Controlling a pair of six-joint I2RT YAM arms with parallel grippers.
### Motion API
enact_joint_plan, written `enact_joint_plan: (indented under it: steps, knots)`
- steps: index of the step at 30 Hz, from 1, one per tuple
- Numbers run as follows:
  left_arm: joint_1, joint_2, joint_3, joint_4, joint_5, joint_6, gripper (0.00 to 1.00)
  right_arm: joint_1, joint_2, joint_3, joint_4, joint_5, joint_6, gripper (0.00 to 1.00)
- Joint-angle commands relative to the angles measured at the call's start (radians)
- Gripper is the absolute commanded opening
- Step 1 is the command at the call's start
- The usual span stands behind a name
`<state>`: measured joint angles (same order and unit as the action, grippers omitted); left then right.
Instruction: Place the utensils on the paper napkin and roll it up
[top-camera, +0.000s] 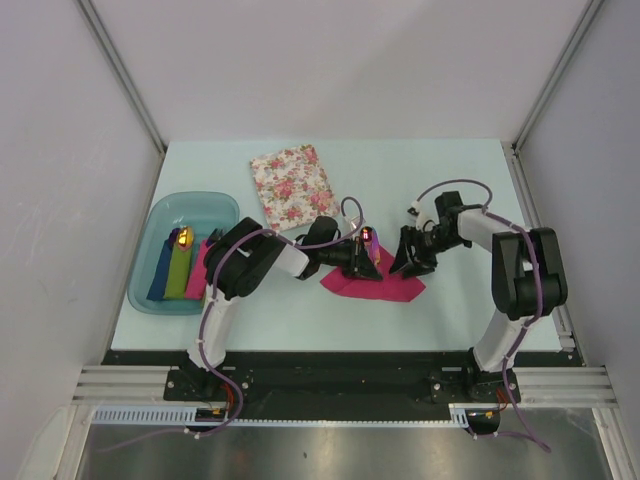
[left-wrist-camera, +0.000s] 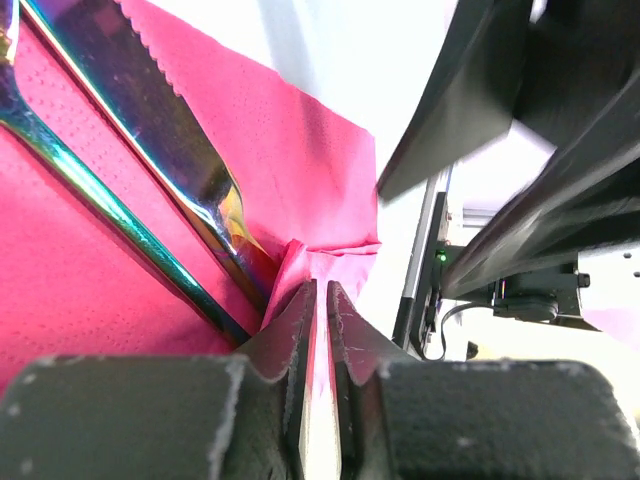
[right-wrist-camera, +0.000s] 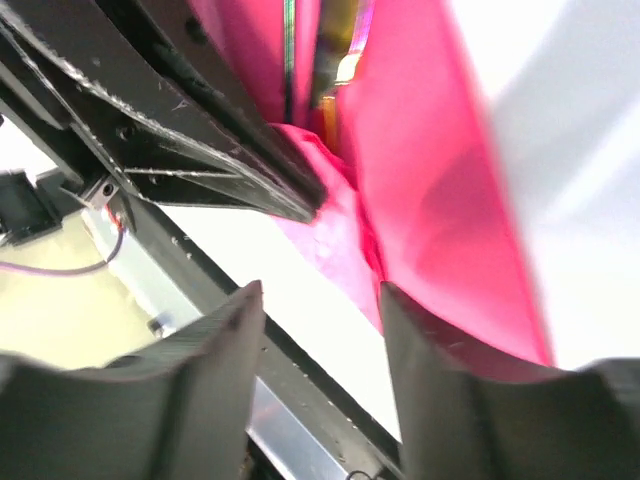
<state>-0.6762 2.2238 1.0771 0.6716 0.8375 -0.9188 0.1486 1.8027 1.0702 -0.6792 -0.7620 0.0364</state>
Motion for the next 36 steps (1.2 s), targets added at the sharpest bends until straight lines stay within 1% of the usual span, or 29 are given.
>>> enact_joint_plan:
  steps: [1,2,3,4,8,12,16,18,19,21,22,27,28,31,34,36]
  knots:
    - [0.009,0.02,0.004,0.008,-0.009,0.005,0.13,-0.075,-0.057,0.027,-0.074,0.079,-0.026,0.65]
    - [0.009,0.02,0.006,0.006,-0.011,0.006,0.13,-0.102,-0.057,0.025,-0.098,0.107,-0.033,0.7]
    - [0.009,0.019,0.006,0.005,-0.011,0.008,0.13,-0.113,-0.055,0.019,-0.106,0.124,-0.033,0.71]
    - [0.009,0.019,0.006,0.005,-0.011,0.009,0.13,-0.124,-0.055,0.011,-0.112,0.141,-0.061,0.76]
    - [0.009,0.02,0.003,-0.001,-0.009,0.017,0.13,-0.141,-0.051,-0.024,-0.125,0.191,-0.086,0.77]
    - [0.009,0.022,0.004,-0.001,-0.011,0.015,0.13,-0.142,0.035,-0.026,-0.121,0.184,-0.093,0.77]
    - [0.009,0.014,0.006,-0.003,-0.009,0.021,0.13,-0.141,0.111,-0.018,-0.126,0.122,-0.099,0.73]
    - [0.012,0.016,0.004,-0.004,-0.011,0.02,0.13,-0.132,0.133,-0.023,-0.115,0.061,-0.096,0.71]
    - [0.012,0.017,0.006,-0.004,-0.012,0.02,0.13,-0.13,0.147,-0.026,-0.108,-0.016,-0.09,0.69]
    - [0.012,0.02,0.007,-0.004,-0.009,0.02,0.13,-0.13,0.168,-0.024,-0.092,-0.087,-0.07,0.67]
    - [0.012,0.022,0.01,-0.004,-0.009,0.018,0.13,-0.13,0.173,-0.021,-0.091,-0.136,-0.07,0.65]
    - [0.013,0.025,0.018,-0.007,-0.009,0.017,0.13,-0.13,0.135,-0.012,-0.063,-0.25,-0.053,0.62]
    - [0.013,0.025,0.02,-0.007,-0.009,0.018,0.13,-0.132,0.129,-0.01,-0.062,-0.294,-0.052,0.61]
    - [0.013,0.025,0.02,-0.007,-0.009,0.018,0.13,-0.132,0.11,-0.013,-0.068,-0.358,-0.047,0.57]
    - [0.013,0.028,0.021,-0.003,-0.011,0.011,0.13,-0.13,0.109,-0.018,-0.075,-0.364,-0.041,0.54]
    - [0.013,0.028,0.021,0.002,-0.009,0.008,0.13,-0.135,0.11,-0.032,-0.074,-0.37,-0.041,0.5]
